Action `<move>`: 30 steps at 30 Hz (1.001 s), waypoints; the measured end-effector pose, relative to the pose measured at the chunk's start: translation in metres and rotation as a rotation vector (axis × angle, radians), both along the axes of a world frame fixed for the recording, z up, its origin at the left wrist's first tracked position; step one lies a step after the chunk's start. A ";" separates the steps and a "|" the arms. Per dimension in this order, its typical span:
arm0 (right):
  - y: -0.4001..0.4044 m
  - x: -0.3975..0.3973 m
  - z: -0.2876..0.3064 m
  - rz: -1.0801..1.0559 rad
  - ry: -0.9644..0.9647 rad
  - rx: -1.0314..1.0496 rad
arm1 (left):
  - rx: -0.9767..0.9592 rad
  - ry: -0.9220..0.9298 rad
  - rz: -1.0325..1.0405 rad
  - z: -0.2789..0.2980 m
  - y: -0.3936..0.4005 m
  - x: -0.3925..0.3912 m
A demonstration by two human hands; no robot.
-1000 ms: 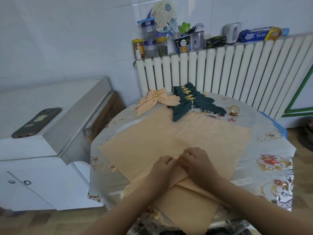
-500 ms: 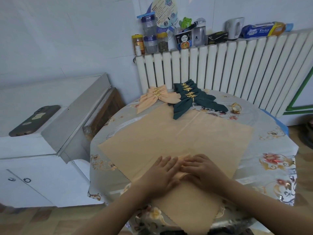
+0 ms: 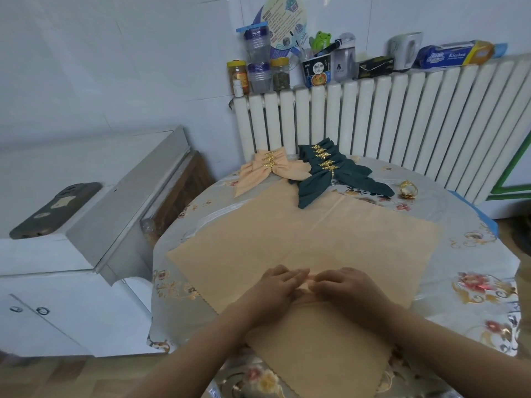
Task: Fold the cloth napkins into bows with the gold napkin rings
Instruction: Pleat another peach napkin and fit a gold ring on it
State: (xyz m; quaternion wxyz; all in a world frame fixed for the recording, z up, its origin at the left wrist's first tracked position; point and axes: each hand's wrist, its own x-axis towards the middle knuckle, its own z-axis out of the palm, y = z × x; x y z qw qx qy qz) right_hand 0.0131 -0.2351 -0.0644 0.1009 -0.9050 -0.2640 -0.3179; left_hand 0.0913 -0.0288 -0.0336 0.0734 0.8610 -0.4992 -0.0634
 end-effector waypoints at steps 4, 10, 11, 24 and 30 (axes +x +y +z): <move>0.002 0.005 -0.005 0.025 0.006 0.052 | 0.164 -0.153 -0.025 0.008 -0.007 -0.003; 0.002 0.008 -0.008 0.038 -0.038 0.109 | 0.082 -0.138 0.014 -0.012 -0.017 -0.019; 0.001 0.008 -0.009 0.039 -0.030 0.112 | 0.054 -0.170 0.015 -0.016 -0.016 -0.015; 0.000 0.004 -0.006 0.024 0.014 0.094 | 0.018 -0.177 -0.066 -0.011 -0.011 -0.009; 0.003 0.000 -0.004 0.000 0.056 0.121 | -0.072 -0.150 -0.067 -0.005 -0.013 -0.010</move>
